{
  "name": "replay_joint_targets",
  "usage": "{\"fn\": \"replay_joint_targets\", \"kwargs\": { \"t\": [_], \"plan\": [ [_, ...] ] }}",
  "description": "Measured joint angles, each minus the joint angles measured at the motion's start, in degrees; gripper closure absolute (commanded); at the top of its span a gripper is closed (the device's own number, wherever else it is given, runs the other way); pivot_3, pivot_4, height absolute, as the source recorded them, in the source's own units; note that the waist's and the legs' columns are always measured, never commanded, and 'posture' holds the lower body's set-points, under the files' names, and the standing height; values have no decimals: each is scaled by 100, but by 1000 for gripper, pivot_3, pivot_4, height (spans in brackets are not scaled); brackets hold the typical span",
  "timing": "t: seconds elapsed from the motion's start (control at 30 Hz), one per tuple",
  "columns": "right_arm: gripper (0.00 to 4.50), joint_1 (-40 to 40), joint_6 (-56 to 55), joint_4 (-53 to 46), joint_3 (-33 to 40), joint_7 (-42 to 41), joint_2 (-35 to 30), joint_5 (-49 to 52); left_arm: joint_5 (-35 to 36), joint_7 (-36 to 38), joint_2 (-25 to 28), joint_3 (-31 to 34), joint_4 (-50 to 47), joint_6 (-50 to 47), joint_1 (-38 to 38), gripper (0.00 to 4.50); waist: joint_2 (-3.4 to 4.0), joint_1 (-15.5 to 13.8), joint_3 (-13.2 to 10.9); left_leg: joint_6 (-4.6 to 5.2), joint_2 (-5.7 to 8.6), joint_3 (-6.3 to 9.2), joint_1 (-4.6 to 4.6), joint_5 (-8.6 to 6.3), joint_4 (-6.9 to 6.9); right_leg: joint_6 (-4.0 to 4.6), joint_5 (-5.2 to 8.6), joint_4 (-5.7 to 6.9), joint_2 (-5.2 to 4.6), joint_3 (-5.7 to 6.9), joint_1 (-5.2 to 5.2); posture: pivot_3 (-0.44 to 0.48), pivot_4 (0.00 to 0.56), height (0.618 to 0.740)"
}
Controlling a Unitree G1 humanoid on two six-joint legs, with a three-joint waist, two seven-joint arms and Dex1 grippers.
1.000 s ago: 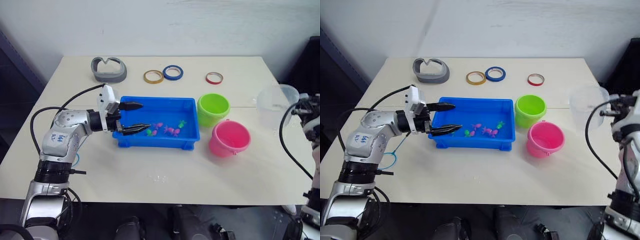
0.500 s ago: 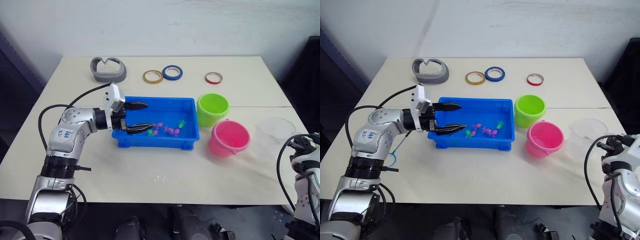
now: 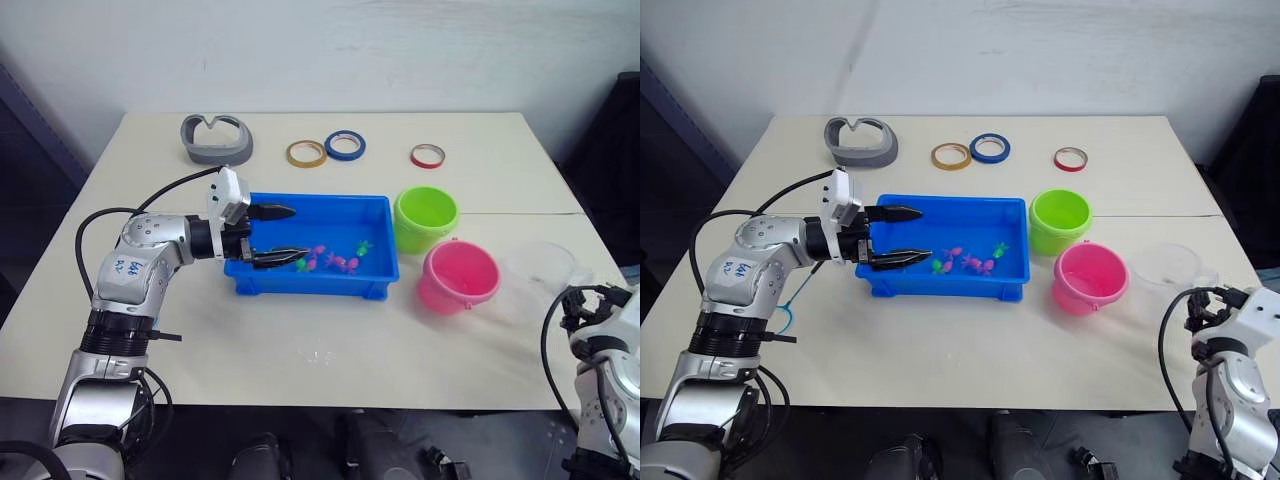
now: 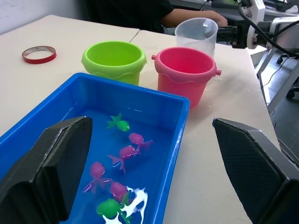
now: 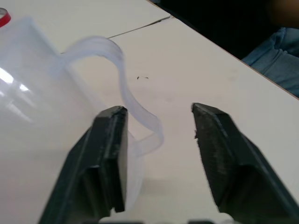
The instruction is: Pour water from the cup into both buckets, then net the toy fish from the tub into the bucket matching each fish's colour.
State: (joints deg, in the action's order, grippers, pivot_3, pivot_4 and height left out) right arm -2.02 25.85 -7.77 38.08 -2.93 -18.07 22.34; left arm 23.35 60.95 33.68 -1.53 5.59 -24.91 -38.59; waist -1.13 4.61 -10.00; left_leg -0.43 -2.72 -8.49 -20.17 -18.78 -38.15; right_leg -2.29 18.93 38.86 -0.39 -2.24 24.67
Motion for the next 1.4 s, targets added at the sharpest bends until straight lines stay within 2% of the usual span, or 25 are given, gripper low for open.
{"fn": "replay_joint_targets", "kwargs": {
  "t": [0.03,0.27,0.67,0.9,1.03,1.13,1.23,1.4],
  "plan": [
    [396,42,24,0,-4,-1,-31,-9,0,0,2,2,0,0,0,0,0,-2,0,0,0,0,0,0,1,0,0,-1,0,0,0,0,150,738],
    [396,695,227,-525,80,-55,-180,66,0,-19,4,4,-17,-3,27,0,1,-2,1,-1,0,2,0,0,4,0,0,-2,1,0,0,0,150,738],
    [396,1665,852,-1362,226,-971,-756,854,0,-19,-25,3,-13,-2,31,0,1,-14,1,0,0,4,1,0,6,-1,0,-8,1,1,-5,0,150,738],
    [396,2687,1347,-1867,388,-2059,-1476,1404,1,-99,1,22,-62,-17,158,0,-1,-48,1,2,0,9,-1,-2,11,-6,-1,-24,2,2,-12,0,150,738],
    [396,3062,1849,-2350,826,-2883,-2128,2255,5,-174,100,107,-191,-77,349,0,-7,-31,-2,3,-1,11,0,-2,12,-10,-3,-26,4,2,-16,0,150,738],
    [396,2951,2169,-2717,984,-3373,-2768,2933,34,-284,139,220,-316,-150,441,0,-14,-8,-2,7,0,13,0,-1,13,-14,-5,-29,4,1,-21,0,150,738],
    [197,2190,2386,-2902,817,-3531,-3394,3519,121,-476,207,432,-512,-318,624,0,-39,13,-11,7,-2,18,0,-1,12,-14,-6,-31,5,4,-21,0,150,738],
    [197,620,2260,-2733,-609,-3782,-3882,3452,262,-1058,347,951,-1005,-825,1103,0,-69,-27,-25,8,-1,29,-14,-2,13,-14,-6,-47,0,14,-14,0,150,738]
  ]
}}
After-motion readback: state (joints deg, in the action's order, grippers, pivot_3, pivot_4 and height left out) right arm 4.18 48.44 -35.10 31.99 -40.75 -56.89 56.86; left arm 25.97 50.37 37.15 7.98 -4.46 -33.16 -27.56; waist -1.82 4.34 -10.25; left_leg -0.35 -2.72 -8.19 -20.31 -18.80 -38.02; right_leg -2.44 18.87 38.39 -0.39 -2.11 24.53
